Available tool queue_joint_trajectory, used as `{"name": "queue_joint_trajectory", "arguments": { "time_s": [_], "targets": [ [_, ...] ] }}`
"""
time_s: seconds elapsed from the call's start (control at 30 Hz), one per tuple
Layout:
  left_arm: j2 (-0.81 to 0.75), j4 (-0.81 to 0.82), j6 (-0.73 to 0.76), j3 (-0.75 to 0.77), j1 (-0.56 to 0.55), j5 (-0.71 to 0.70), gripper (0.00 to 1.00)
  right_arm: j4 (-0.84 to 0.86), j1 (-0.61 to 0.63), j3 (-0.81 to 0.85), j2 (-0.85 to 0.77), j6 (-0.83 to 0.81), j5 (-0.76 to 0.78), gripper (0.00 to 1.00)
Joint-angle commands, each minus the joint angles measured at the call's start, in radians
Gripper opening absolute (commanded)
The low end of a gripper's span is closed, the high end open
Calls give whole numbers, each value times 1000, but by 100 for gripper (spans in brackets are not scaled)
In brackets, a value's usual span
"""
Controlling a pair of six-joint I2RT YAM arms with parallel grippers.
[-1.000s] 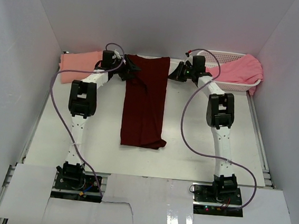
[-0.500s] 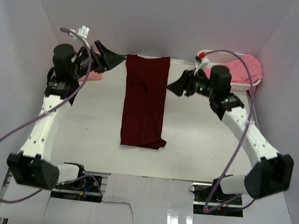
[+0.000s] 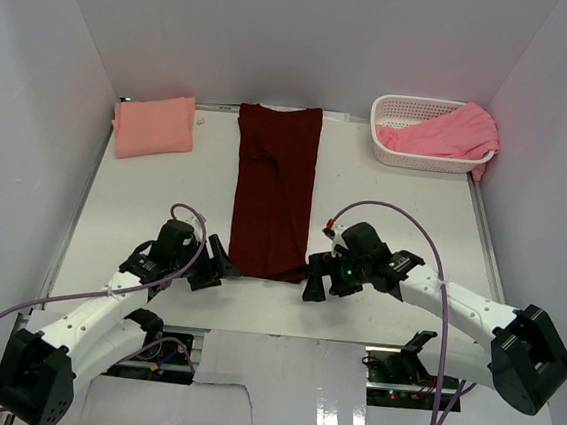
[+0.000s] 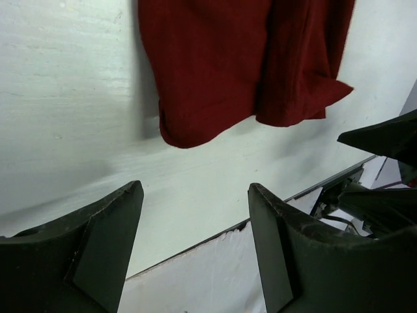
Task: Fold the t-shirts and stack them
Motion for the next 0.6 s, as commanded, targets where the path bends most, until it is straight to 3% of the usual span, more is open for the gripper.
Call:
{"name": "queue_joint_trajectory", "arguments": {
  "time_s": [0.0, 0.17, 0.4, 0.57],
  "targets": [
    [-55, 58, -34, -6, -5, -36, 76, 39, 4, 17, -7, 33, 55, 96],
    [-38, 63, -42, -7, -5, -36, 76, 119, 4, 8, 46, 30, 71, 96],
    [46, 110, -40, 23, -5, -56, 77, 187, 7, 97, 125, -137, 133, 94],
    [85, 104, -36, 81, -3, -66, 79, 272, 57, 59, -9, -262, 169, 96]
  ]
}}
